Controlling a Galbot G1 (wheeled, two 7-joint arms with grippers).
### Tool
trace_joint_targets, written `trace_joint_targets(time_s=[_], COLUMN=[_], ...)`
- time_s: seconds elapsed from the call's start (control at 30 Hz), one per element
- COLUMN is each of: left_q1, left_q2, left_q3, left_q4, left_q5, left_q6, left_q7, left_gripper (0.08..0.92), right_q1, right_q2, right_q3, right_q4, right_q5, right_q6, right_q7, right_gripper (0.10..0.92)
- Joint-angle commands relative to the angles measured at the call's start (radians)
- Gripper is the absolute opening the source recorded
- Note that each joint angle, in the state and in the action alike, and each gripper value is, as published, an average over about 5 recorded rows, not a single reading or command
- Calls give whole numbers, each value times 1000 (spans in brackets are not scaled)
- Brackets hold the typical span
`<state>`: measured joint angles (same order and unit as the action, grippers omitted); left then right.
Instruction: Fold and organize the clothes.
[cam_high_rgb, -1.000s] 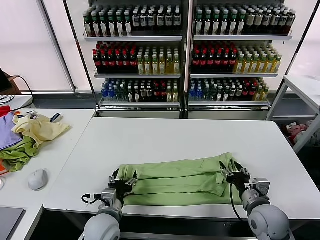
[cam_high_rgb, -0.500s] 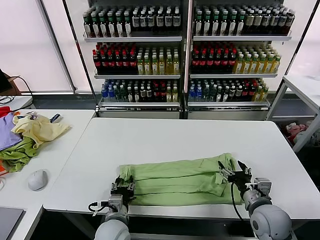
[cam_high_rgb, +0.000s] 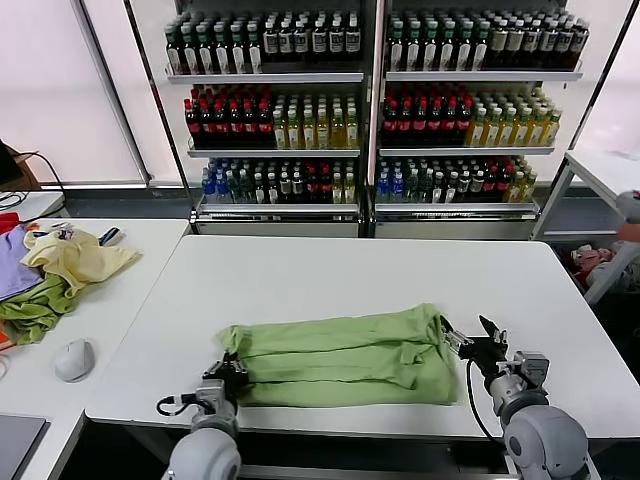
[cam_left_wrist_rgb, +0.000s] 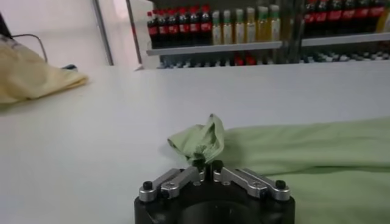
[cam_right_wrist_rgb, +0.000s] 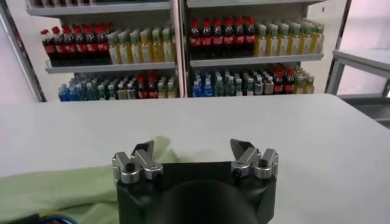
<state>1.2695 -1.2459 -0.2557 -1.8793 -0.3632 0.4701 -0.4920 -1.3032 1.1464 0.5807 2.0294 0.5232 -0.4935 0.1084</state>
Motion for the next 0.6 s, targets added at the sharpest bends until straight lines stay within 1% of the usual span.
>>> trace_joint_targets(time_s=[0.03, 0.1, 0.17, 0.23, 0.3, 0.37, 0.47, 0.53, 0.6], left_q1=[-9, -6, -6, -9, -15, -27, -47, -59, -73], left_q2=[294, 339, 364, 365, 345, 305, 212, 133, 62], left_q3=[-313, -370, -417, -443, -443, -405, -311, -242, -167], left_q4=[-18, -29, -64, -124, -207, -301, -411, -447, -449], left_q5=[-157, -196, -271, -364, -478, -599, -770, -846, -875], left_q6=[-4, -2, 9, 22, 31, 32, 30, 26, 18], left_q7=[47, 58, 64, 64, 62, 54, 35, 25, 21], left_gripper=[109, 108, 108, 108, 108, 108, 108, 108, 108], right_q1=[11, 15, 19, 21, 23, 23, 22, 20, 18], right_q2=[0, 1, 2, 4, 7, 10, 12, 13, 15], right_q3=[-3, -6, -9, -12, -16, -19, -20, -21, -22], right_q4=[-4, -7, -9, -10, -8, -8, -7, -5, -5], right_q5=[8, 8, 8, 8, 7, 5, 2, -1, -5], right_q6=[2, 4, 5, 5, 5, 5, 5, 4, 4], right_q7=[2, 3, 3, 4, 6, 7, 8, 8, 8], right_gripper=[823, 823, 823, 823, 823, 823, 823, 823, 823])
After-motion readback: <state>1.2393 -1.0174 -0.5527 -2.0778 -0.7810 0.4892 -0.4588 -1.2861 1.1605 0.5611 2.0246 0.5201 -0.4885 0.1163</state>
